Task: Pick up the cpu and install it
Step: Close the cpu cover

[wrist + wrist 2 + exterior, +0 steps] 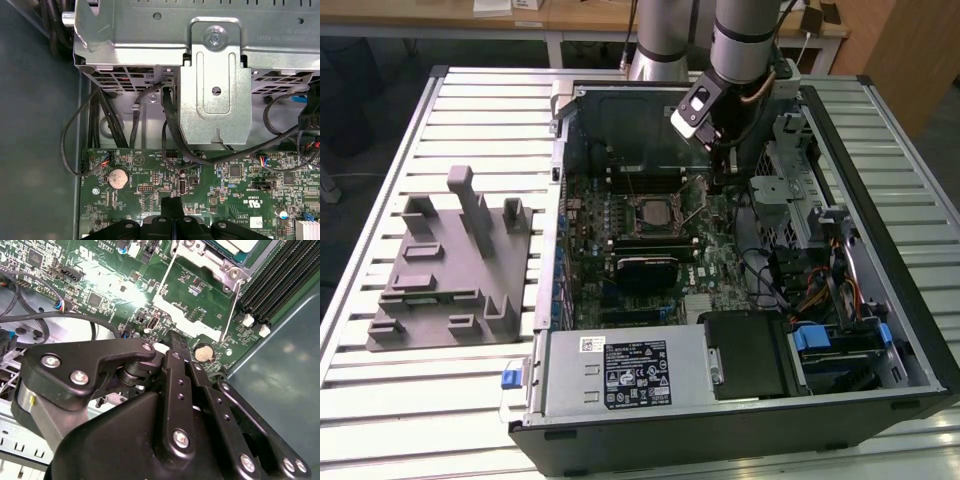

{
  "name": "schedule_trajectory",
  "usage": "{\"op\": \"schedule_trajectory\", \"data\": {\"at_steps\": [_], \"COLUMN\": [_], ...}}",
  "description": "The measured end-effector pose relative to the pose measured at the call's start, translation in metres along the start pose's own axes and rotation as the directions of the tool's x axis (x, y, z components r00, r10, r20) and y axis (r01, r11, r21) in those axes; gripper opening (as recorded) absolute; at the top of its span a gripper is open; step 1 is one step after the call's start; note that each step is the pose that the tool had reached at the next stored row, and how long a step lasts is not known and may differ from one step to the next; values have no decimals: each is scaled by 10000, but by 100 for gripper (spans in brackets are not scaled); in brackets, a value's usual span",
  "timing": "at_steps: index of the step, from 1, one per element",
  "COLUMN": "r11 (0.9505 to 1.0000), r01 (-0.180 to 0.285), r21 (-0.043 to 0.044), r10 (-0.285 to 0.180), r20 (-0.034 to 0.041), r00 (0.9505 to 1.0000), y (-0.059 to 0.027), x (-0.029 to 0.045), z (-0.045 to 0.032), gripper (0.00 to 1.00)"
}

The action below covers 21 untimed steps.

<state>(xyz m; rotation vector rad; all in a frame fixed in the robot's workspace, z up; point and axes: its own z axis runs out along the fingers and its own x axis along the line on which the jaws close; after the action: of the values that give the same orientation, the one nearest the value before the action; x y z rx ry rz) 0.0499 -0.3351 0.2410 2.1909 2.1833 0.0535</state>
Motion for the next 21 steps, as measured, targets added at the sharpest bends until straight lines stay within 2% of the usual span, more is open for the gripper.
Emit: {"op": "schedule_trajectory", "data": {"at_steps": [11,21], "r11": [10000,10000], "r01": [-2,-3], "r21": [0,-26], "r10": [2,2], "r20": [-33,-38], "r00": [10000,10000], "y": [-73,-339], "x": [0,-1], "z": [-5,-19], "gripper": [11,11]}}
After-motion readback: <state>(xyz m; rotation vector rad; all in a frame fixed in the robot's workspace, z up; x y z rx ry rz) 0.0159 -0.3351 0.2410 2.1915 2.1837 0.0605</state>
